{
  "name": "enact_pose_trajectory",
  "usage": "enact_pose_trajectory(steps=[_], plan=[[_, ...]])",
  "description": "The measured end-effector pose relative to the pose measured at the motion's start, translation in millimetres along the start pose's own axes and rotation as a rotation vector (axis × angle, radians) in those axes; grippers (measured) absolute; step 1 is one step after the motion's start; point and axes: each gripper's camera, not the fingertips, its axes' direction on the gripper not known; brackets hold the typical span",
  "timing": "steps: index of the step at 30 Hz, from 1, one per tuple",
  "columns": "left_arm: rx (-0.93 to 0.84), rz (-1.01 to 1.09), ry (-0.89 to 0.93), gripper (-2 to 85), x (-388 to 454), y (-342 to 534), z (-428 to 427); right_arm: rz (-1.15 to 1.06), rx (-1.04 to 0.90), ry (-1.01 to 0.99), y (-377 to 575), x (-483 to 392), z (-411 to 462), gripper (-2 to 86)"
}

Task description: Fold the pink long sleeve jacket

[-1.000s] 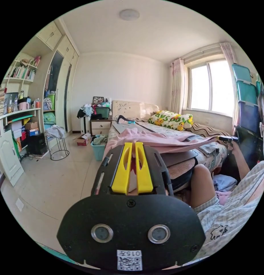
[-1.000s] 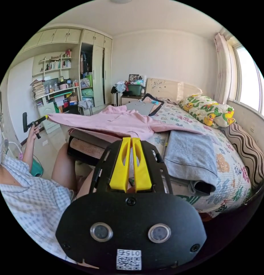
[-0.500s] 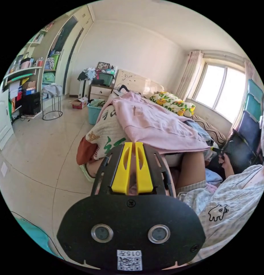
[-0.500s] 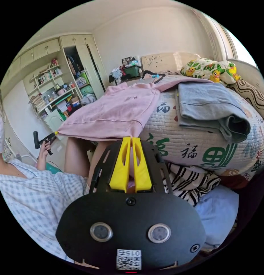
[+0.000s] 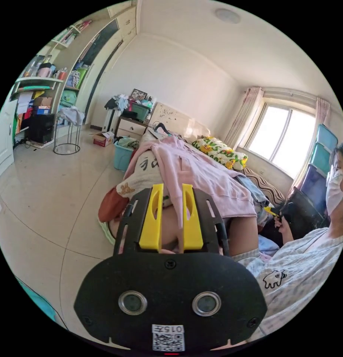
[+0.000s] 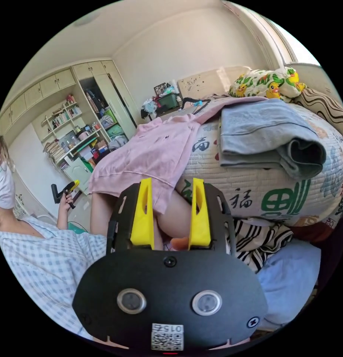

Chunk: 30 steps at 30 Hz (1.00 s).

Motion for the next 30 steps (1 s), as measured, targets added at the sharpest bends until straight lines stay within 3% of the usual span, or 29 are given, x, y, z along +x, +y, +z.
enact_pose_trajectory(steps=[4,6,8,12,16,20,25,28,30], plan=[[-0.308,-0.005,0.194,10.4,-16,-1,115,0.09,-0.185,-0.143,-20,30,55,16.4],[-0.317,0.015,0.237,7.2,-15,1,127,0.078,-0.171,-0.296,-16,32,54,8.8],[-0.299,0.027,0.23,4.3,-15,-3,116,0.103,-0.123,-0.318,-13,31,34,4.5],[-0.195,0.043,0.182,2.3,-14,-9,59,0.056,-0.074,-0.166,2,0,-28,3.5],[-0.331,0.094,0.026,1.8,-11,9,98,-0.006,-0.21,-0.014,9,-32,-4,3.6],[-0.344,0.077,0.034,2.2,-17,20,121,0.026,-0.244,-0.064,18,-45,21,4.0],[-0.283,0.073,0.049,4.1,-22,18,89,0.068,-0.182,-0.13,41,-62,-14,5.6],[-0.244,0.083,0.009,4.9,-18,11,62,0.057,-0.174,0.11,46,-87,-53,3.7],[-0.235,0.133,-0.029,4.9,-9,1,48,0.027,-0.037,0.285,27,-127,-99,1.2]])
